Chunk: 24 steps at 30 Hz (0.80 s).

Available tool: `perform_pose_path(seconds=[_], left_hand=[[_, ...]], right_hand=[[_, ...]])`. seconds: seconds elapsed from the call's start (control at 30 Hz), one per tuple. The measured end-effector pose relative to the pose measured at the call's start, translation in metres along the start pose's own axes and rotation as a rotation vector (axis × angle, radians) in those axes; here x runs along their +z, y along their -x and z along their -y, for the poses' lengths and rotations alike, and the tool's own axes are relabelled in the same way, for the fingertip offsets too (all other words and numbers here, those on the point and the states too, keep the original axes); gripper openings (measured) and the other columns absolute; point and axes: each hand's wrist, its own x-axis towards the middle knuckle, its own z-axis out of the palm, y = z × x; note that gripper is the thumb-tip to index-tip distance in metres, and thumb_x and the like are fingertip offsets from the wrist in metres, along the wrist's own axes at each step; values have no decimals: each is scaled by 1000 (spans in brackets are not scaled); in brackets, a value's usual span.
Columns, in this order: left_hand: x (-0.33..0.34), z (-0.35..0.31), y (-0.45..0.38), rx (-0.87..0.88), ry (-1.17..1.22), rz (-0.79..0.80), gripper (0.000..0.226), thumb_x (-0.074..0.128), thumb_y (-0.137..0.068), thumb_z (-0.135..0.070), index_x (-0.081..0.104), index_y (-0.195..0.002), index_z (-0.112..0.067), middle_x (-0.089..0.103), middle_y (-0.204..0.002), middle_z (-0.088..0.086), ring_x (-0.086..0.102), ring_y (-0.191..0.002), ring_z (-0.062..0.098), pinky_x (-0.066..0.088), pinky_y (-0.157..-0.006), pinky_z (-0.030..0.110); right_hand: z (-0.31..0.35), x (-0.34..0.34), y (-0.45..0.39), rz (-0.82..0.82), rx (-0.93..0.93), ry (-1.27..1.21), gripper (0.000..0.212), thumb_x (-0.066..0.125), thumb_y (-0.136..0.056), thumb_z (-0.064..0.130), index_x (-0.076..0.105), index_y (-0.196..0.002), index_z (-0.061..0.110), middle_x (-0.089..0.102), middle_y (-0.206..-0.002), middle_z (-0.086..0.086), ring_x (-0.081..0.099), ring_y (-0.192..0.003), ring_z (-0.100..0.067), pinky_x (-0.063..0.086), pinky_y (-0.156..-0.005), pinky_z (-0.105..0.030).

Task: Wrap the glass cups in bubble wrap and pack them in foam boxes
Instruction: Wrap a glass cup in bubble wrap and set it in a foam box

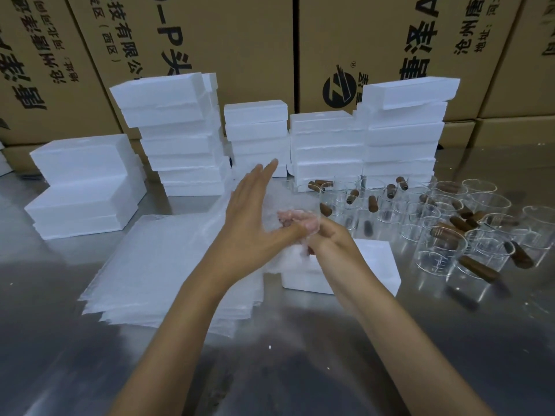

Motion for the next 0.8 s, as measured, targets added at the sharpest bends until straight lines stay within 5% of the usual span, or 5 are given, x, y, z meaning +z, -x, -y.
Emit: perform_pose_path(seconds=[0.2,0.47,0.6,0.7,0.8], left_hand=[[-33,14,-8,-24,216,-524,52,56,-95,-49,40,-144,-39,41,-145,-25,36,-137,-3,26,-98,-3],[-35,33,-8,-281,602,-17,59,68,-74,-73,65,-124,-41,68,-126,-13,64,-118,12,47,-106,47],[-24,24,-8,-280,772,54,64,69,-75,-71,65,-127,-34,68,-128,-6,65,-118,15,55,-94,36],[-22,20,-5,-282,815,108,65,72,-72,-69,67,-125,-33,68,-129,-4,64,-119,16,56,-89,31],[-22,20,-5,-298,798,129,81,76,-69,-68,57,-137,-29,63,-135,-5,58,-127,18,49,-104,41]], right_hand=[[3,-9,-1,74,107,-472,33,45,-95,-10,64,-120,3,74,-108,-12,73,-91,-23,60,-86,-38],[7,-10,5,137,160,-647,25,53,-83,13,69,-102,10,77,-95,-11,75,-78,-19,59,-62,-27],[4,-8,11,125,198,-748,27,56,-85,21,82,-80,15,78,-88,-5,76,-78,-17,59,-62,-27],[0,-7,13,79,279,-780,38,51,-89,8,78,-61,10,74,-64,-1,72,-56,-11,54,-47,-20],[-9,-8,15,8,301,-602,39,33,-103,-6,59,-79,10,67,-51,8,65,-46,-2,48,-41,-14]])
